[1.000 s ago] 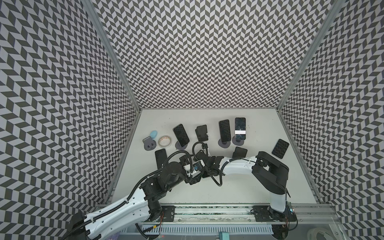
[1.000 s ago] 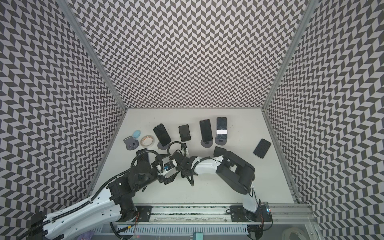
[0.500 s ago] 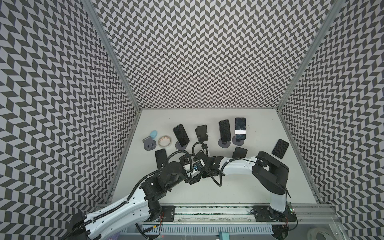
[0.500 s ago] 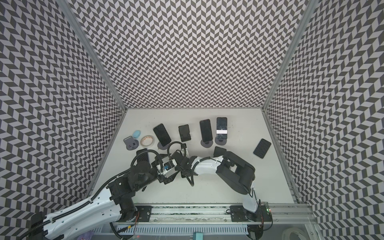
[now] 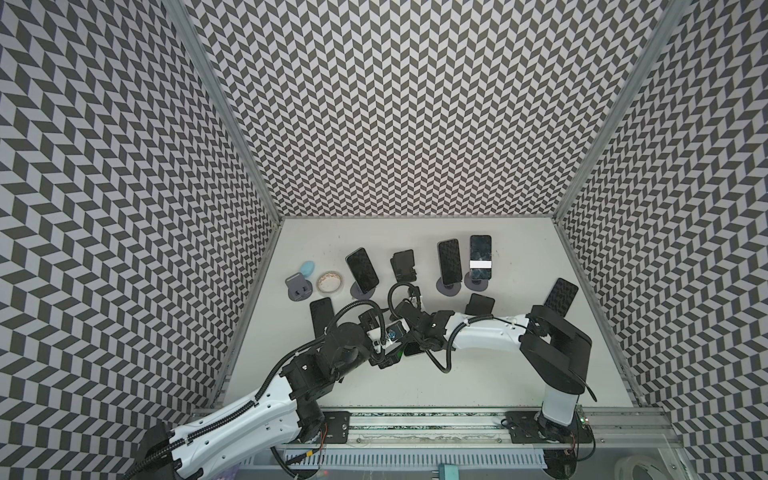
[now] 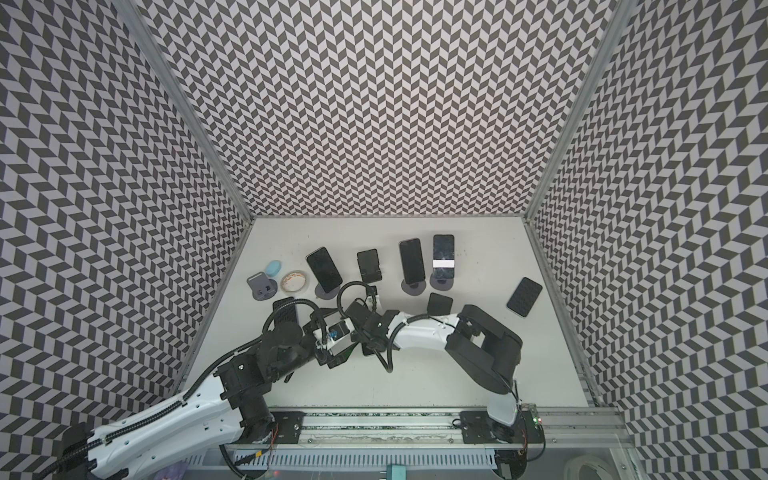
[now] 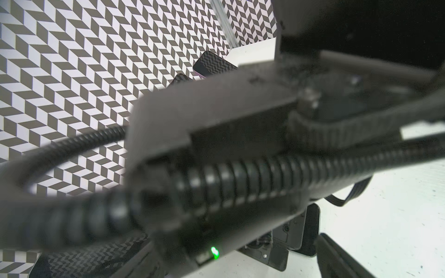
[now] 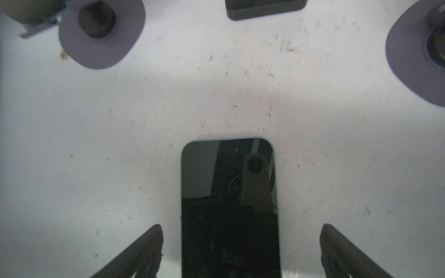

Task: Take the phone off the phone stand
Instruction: 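Open the right gripper and lift it away from the laid-down phone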

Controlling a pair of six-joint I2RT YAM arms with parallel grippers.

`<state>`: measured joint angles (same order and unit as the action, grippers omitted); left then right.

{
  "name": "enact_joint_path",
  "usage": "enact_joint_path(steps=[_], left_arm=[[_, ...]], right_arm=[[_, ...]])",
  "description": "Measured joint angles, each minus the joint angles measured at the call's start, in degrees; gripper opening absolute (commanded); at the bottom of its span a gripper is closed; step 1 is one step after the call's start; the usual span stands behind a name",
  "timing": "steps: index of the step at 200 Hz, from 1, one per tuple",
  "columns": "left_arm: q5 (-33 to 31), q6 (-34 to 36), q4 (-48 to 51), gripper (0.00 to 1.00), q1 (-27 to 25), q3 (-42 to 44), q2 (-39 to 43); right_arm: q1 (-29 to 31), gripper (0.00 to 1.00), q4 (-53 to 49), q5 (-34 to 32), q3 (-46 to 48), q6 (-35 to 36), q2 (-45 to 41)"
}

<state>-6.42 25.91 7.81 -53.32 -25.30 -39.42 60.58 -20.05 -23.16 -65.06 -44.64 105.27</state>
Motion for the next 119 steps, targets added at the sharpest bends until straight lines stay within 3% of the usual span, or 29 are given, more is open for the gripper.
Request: enact_joint_path(steps=[119], left_arm=[[-1.73,0.0,0.02,0.95,0.0,0.0,0.55]], right_arm=[[0.02,1.0,-3.06,-3.13,1.64,-0.83,-16.68]])
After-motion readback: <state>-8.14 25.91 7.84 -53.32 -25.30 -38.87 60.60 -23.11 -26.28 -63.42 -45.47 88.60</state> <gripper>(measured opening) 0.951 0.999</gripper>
